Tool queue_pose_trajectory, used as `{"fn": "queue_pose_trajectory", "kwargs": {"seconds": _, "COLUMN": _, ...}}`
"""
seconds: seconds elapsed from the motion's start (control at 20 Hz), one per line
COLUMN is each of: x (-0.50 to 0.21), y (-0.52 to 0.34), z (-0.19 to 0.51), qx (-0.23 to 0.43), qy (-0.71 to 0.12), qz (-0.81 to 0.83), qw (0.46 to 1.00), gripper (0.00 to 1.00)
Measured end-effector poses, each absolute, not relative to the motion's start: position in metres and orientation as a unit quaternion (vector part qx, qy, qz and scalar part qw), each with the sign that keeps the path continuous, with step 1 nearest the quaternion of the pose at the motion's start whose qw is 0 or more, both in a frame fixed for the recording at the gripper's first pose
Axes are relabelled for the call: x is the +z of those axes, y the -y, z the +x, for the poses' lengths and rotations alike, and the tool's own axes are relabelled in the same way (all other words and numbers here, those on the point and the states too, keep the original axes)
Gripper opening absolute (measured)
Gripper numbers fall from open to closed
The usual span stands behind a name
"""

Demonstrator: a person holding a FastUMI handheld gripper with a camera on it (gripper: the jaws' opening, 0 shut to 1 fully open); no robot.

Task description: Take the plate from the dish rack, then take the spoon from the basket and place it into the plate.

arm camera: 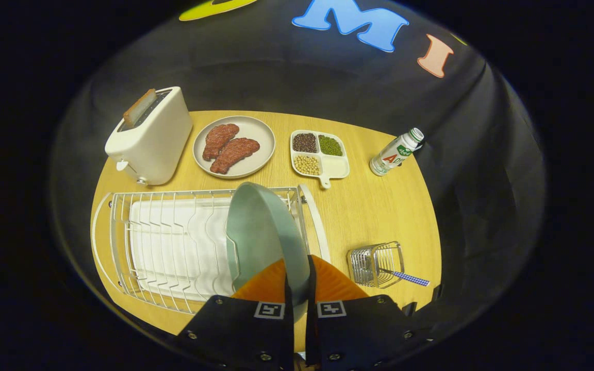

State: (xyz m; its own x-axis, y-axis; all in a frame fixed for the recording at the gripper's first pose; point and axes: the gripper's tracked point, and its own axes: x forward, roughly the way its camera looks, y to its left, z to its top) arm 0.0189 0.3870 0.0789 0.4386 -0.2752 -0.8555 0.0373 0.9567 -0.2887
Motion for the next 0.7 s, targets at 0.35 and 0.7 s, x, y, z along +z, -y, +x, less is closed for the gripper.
{"fn": "queue_pose_trajectory", "kwargs": {"seconds": 0.35, "x": 0.116, "y": -0.392, "z": 0.041, "qx": -0.109, "qy": -0.484, "qz": -0.182, "qw": 0.849, "gripper": 0.09}}
{"fn": "queue_pose_trajectory", "kwargs": {"seconds": 0.7, "x": 0.142, "y": -0.376, "z": 0.035, "qx": -0.083, "qy": -0.465, "qz": -0.124, "qw": 0.873, "gripper": 0.09}}
